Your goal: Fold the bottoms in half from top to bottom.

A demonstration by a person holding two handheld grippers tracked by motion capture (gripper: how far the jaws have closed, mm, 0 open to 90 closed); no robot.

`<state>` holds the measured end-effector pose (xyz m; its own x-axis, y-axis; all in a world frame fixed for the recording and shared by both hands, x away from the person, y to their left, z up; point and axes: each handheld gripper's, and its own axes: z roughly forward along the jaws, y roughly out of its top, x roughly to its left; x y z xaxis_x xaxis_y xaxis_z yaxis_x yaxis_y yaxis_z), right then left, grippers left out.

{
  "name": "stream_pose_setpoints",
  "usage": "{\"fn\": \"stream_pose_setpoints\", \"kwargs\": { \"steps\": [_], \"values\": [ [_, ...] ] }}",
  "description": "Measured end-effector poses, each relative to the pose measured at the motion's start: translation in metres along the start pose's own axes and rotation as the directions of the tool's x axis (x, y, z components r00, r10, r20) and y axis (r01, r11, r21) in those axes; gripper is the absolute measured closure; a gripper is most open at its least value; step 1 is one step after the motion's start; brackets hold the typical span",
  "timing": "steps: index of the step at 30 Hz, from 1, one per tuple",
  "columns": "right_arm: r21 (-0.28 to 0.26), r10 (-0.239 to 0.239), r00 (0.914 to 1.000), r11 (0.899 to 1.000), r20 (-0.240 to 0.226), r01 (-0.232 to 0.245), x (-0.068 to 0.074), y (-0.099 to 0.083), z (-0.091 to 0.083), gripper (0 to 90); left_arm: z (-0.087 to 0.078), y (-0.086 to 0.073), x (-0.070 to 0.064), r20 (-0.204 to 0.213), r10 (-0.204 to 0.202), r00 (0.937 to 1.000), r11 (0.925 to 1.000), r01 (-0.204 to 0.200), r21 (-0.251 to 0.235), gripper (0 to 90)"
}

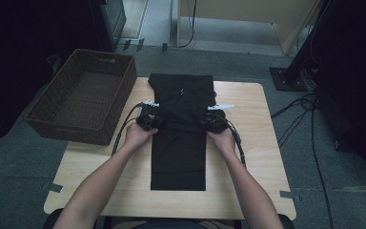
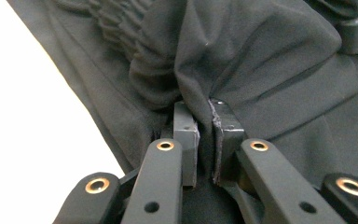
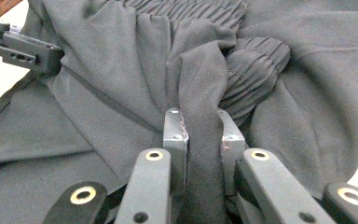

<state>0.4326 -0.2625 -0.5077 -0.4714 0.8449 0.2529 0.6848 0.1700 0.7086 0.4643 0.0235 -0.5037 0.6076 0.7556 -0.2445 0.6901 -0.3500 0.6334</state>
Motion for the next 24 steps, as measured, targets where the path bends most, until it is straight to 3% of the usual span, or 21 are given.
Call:
{"fn": "stream_pose_setpoints", "kwargs": {
  "steps": [3, 6, 7, 9, 11, 12, 13, 17, 22, 24],
  "values": [
    [-0.007, 0.014, 0.9998, 1.0, 0.013, -0.014, -0.001, 0.004, 0.003, 78.9, 0.001, 0.006, 0.001, -0.009, -0.009, 0.9999, 1.0, 0.009, 0.0, 84.2],
    [-0.014, 0.041, 0.9992, 0.999, 0.005, -0.041, 0.0, 0.009, -0.001, 80.5, -0.007, 0.01, 0.0, 0.0, -0.011, 0.9999, 0.9994, 0.011, -0.033, 86.9],
    [-0.043, 0.039, 0.9992, 0.998, -0.011, -0.039, 0.002, 0.013, -0.011, 80.7, -0.024, 0.014, -0.005, 0.006, 0.012, 0.9999, 0.9961, -0.011, -0.088, 87.0],
    [-0.074, 0.038, 0.999, 0.996, -0.025, -0.04, 0.004, 0.017, -0.024, 80.8, -0.039, 0.016, -0.011, 0.023, 0.03, 0.9993, 0.9915, -0.026, -0.127, 87.0],
    [-0.105, 0.023, 0.9988, 0.994, -0.043, -0.028, 0.011, 0.02, -0.041, 80.9, -0.055, 0.014, -0.019, 0.032, 0.05, 0.9982, 0.9864, -0.045, -0.158, 87.0],
    [-0.122, 0.01, 0.9987, 0.992, -0.051, -0.017, 0.015, 0.019, -0.049, 80.9, -0.055, 0.014, -0.019, 0.032, 0.05, 0.9982, 0.9864, -0.045, -0.158, 87.0],
    [-0.132, -0.005, 0.9981, 0.991, -0.061, -0.003, 0.021, 0.018, -0.058, 80.8, -0.069, 0.008, -0.028, 0.033, 0.08, 0.9963, 0.983, -0.073, -0.168, 86.9],
    [-0.105, -0.023, 0.995, 0.994, -0.098, 0.013, 0.034, 0.003, -0.074, 80.2, -0.084, -0.016, -0.042, 0.064, 0.115, 0.9912, 0.9852, -0.106, -0.135, 86.6],
    [-0.028, -0.032, 0.992, 0.999, -0.122, 0.029, 0.042, -0.026, -0.069, 78.7, -0.075, -0.039, -0.041, 0.096, 0.076, 0.9925, 0.9968, -0.073, -0.032, 85.6],
    [-0.001, -0.037, 0.9923, 0.999, -0.118, 0.037, 0.043, -0.035, -0.064, 75.7, -0.071, -0.045, -0.04, 0.103, 0.054, 0.9932, 0.9984, -0.053, -0.018, 83.9]
  ]
}}
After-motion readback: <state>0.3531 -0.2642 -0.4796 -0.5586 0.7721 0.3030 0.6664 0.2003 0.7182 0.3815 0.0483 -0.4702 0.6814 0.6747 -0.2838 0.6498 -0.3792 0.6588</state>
